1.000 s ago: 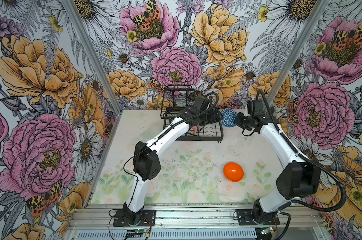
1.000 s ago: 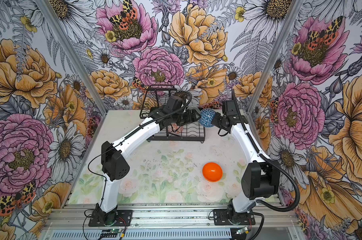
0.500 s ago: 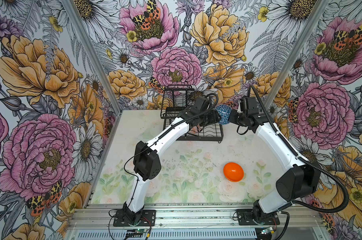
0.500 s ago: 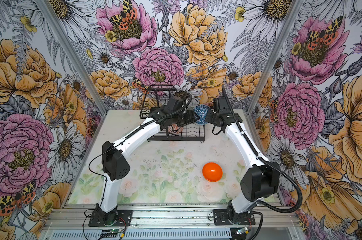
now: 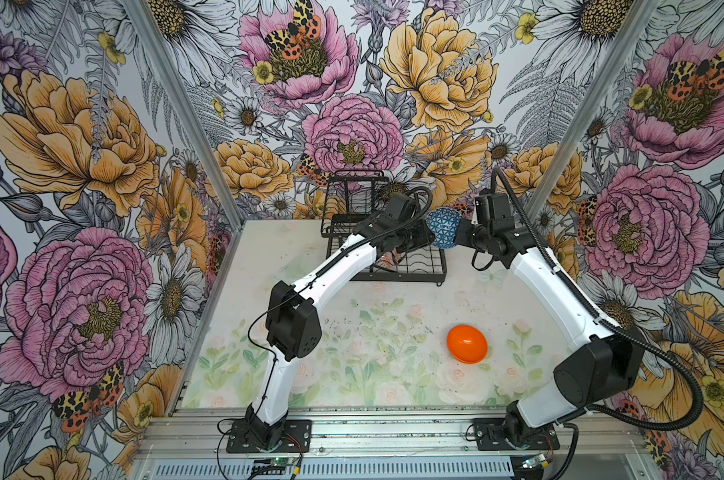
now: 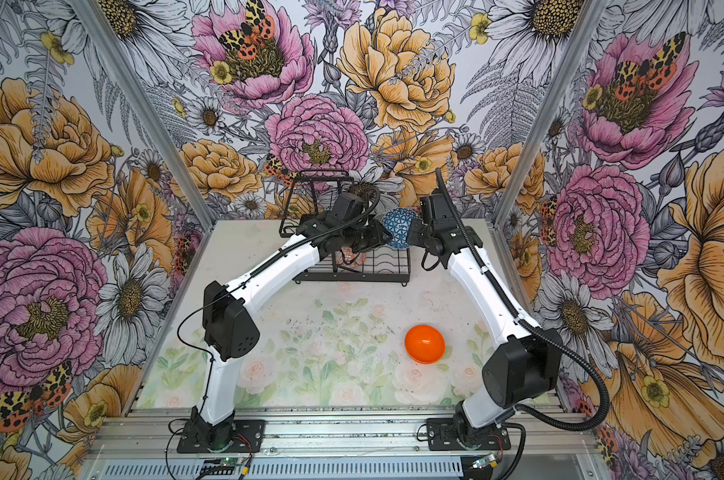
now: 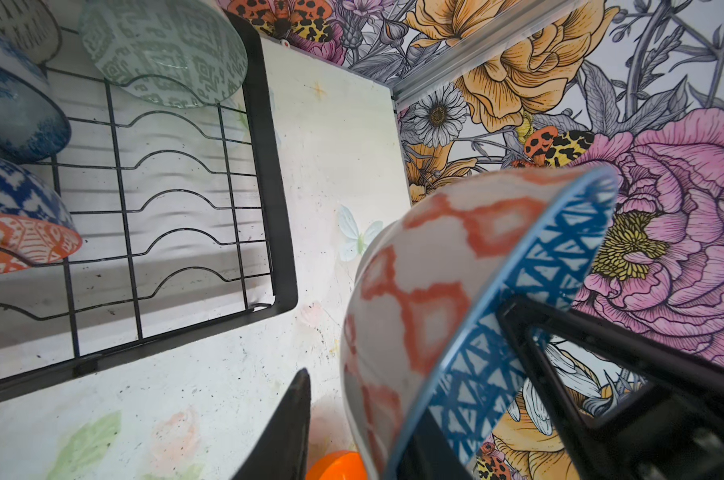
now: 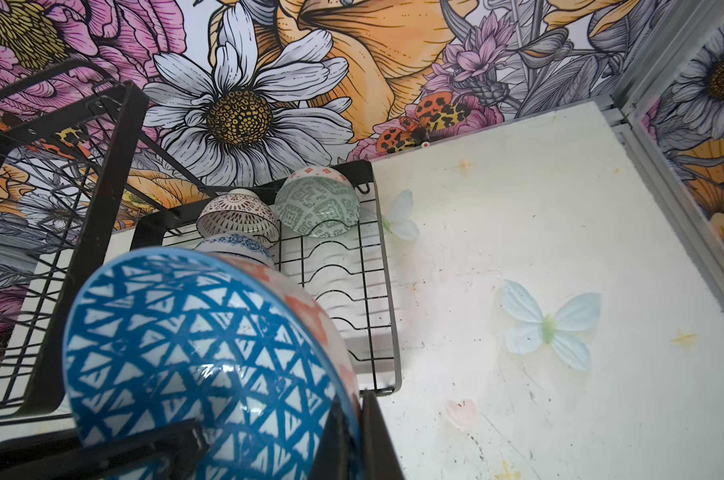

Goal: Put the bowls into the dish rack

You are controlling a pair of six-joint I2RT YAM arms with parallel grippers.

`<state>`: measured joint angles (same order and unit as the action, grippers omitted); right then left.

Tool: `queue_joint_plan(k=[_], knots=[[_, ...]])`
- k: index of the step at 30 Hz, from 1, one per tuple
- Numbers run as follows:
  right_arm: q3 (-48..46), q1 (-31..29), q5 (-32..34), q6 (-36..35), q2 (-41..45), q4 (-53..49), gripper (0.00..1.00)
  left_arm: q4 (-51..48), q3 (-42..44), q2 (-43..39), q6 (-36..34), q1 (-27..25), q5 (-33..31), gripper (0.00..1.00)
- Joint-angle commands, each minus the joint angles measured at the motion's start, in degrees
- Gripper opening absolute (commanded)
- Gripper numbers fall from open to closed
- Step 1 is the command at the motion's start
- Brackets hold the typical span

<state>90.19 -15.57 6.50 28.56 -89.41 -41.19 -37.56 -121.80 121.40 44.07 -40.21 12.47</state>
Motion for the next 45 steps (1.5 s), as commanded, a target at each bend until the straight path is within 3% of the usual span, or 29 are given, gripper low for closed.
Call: queue_joint_plan(k=[1,15,22,29,39,45], knots=[[2.36,-0.78,1.55,-0.48,3.45,2.96,0.00,-0.32,0.69,-0.34,0.33,0.51,-1.38,0.30],[2.53,-3.17,3.11,-0.69,3.83,3.11,0.00,-0.28,-1.20,0.50,0.71,0.54,-3.98,0.04],[2.35,-3.19,2.56,-0.44,3.38,3.04,0.01,-0.29,-2.12,0.26,-0.07,0.39,-5.71,0.00],[3.85,-2.81,0.54,0.52,2.27,3.12,0.21,-0.27,-1.94,-0.55,-0.65,0.35,-8.15,0.00],[1.67,0.05,-2.61,3.37,4.06,3.04,0.28,-0.31,-5.12,-0.71,-4.01,0.20,-13.03,0.00],[3.26,2.50,-5.25,6.23,4.79,3.05,0.43,-0.21,-7.24,-0.34,-6.07,0.13,-17.13,0.00]])
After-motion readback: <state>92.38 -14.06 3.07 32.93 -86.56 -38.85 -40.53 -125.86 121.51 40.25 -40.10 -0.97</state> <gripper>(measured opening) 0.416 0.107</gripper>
